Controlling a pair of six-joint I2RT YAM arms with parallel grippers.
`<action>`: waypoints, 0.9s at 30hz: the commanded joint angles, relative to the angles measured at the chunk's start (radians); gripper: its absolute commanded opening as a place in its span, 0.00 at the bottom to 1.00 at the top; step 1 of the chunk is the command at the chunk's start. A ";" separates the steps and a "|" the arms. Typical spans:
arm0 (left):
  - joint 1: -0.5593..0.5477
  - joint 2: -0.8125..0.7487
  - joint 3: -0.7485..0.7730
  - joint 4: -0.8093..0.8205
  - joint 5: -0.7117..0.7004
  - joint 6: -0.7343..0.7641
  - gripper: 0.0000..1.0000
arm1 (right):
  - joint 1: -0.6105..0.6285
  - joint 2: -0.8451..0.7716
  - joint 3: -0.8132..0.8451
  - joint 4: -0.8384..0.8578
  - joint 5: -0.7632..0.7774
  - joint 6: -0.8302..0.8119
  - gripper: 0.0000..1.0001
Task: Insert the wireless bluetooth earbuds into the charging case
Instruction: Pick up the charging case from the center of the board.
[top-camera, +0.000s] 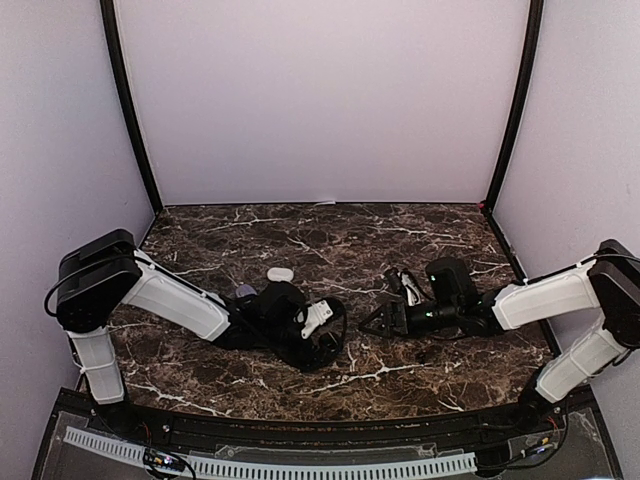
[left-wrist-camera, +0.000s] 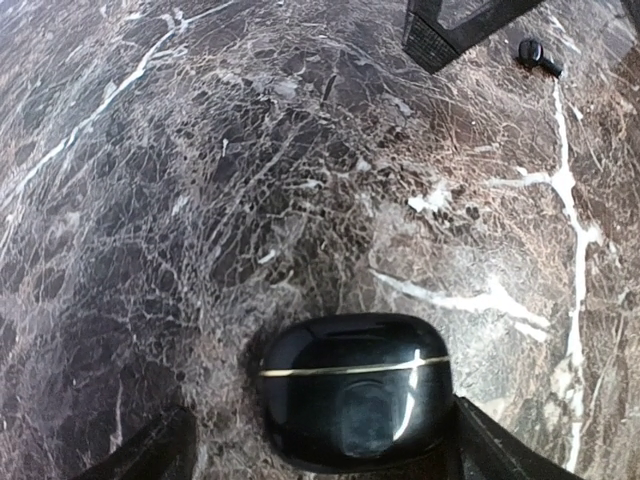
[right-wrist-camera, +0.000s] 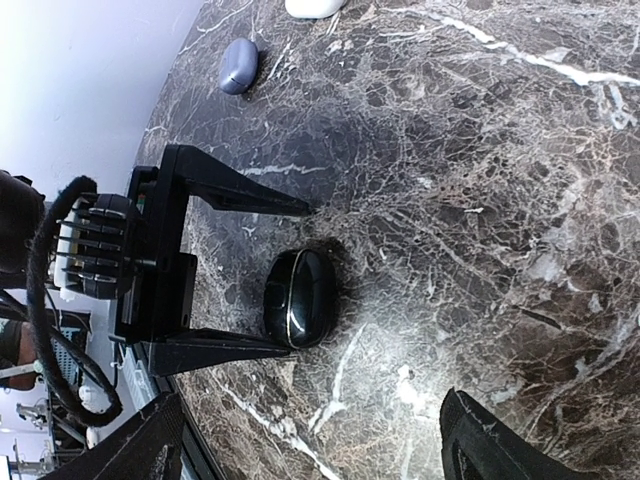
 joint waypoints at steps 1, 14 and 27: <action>-0.022 0.039 0.003 -0.058 -0.050 0.038 0.83 | -0.009 -0.003 -0.002 0.039 -0.035 -0.016 0.88; -0.055 0.030 0.005 -0.072 -0.072 0.077 0.63 | -0.009 0.078 0.008 0.075 -0.112 -0.007 0.84; -0.056 -0.246 -0.216 0.168 -0.006 0.101 0.59 | 0.046 0.164 0.039 0.192 -0.197 0.070 0.68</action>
